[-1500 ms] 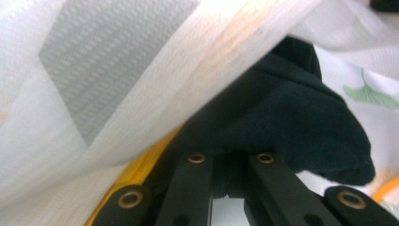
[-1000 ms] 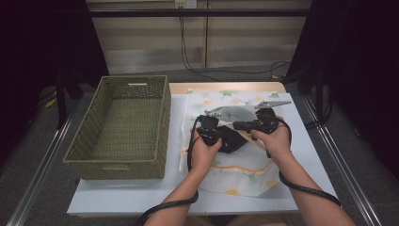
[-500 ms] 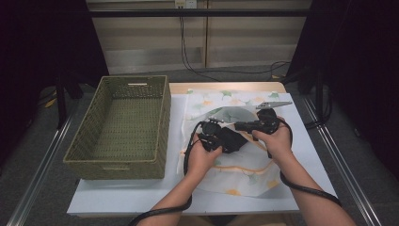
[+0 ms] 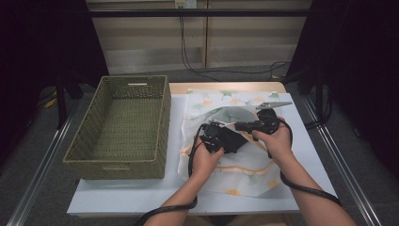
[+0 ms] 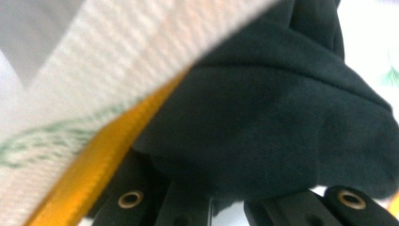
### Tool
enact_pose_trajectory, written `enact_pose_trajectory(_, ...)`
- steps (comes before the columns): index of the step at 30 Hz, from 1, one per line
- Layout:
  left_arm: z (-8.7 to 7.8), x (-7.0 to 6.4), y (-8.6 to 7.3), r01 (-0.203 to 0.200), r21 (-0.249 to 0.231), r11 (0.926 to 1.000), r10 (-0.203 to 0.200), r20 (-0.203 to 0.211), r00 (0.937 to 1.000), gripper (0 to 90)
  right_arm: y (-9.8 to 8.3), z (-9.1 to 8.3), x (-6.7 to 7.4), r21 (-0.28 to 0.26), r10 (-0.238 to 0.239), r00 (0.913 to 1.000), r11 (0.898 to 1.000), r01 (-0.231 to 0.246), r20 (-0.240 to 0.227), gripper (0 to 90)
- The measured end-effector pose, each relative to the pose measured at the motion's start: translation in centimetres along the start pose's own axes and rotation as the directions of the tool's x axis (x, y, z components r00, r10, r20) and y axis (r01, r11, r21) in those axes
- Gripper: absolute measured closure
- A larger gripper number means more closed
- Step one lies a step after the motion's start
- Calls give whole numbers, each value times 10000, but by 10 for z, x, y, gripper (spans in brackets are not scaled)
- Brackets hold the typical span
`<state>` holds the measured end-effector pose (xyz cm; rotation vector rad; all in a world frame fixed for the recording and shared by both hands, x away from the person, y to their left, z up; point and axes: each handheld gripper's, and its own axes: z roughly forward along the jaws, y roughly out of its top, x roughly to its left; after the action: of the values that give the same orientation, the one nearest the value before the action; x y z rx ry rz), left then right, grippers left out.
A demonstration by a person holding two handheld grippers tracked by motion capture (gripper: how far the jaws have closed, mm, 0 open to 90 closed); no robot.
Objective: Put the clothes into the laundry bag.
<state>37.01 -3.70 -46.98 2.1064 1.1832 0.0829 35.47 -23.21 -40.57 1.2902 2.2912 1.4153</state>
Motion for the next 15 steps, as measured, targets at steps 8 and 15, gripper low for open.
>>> enact_pose_trajectory(8,4,3,2,327,-383,9987,-322,143,9994,883,-3,1,-1,104,16,10000,9999,-16,-22,900)
enact_pose_trajectory(15,-16,3,2,25,145,9999,-41,1125,9936,628,-4,-1,1,190,-48,9999,9998,49,-93,900)
